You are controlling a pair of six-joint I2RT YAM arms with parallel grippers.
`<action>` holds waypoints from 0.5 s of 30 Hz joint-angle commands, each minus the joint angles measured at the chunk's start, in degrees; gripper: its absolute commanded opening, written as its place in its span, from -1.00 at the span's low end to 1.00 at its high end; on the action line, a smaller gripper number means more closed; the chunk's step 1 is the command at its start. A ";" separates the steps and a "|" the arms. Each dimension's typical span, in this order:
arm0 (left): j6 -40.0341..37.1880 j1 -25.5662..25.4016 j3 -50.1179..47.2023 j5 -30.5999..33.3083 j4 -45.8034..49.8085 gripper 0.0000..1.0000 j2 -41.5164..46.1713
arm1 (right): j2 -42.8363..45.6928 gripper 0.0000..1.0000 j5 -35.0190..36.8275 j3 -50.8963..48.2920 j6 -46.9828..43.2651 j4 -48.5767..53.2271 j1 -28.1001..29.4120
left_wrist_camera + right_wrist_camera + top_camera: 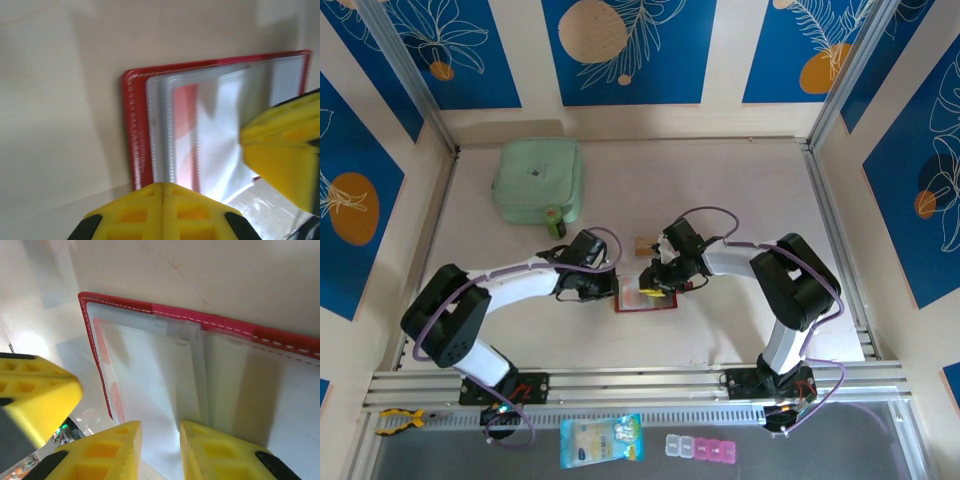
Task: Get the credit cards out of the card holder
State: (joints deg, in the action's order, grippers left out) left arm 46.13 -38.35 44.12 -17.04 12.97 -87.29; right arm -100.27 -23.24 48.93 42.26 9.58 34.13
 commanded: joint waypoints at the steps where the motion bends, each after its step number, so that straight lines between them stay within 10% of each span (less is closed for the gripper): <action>1: 0.98 0.31 1.83 -0.84 -0.11 -0.80 2.51 | 1.13 -0.45 -2.46 -1.74 1.23 -1.57 -0.54; 15: 5.60 -2.10 1.96 -5.72 -7.37 -0.36 -4.07 | 0.73 -0.45 -6.82 -5.48 3.95 -8.04 -2.58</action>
State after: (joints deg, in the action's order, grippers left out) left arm 50.54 -39.94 44.95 -21.08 7.27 -89.89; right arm -100.27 -28.38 44.80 45.06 2.04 31.88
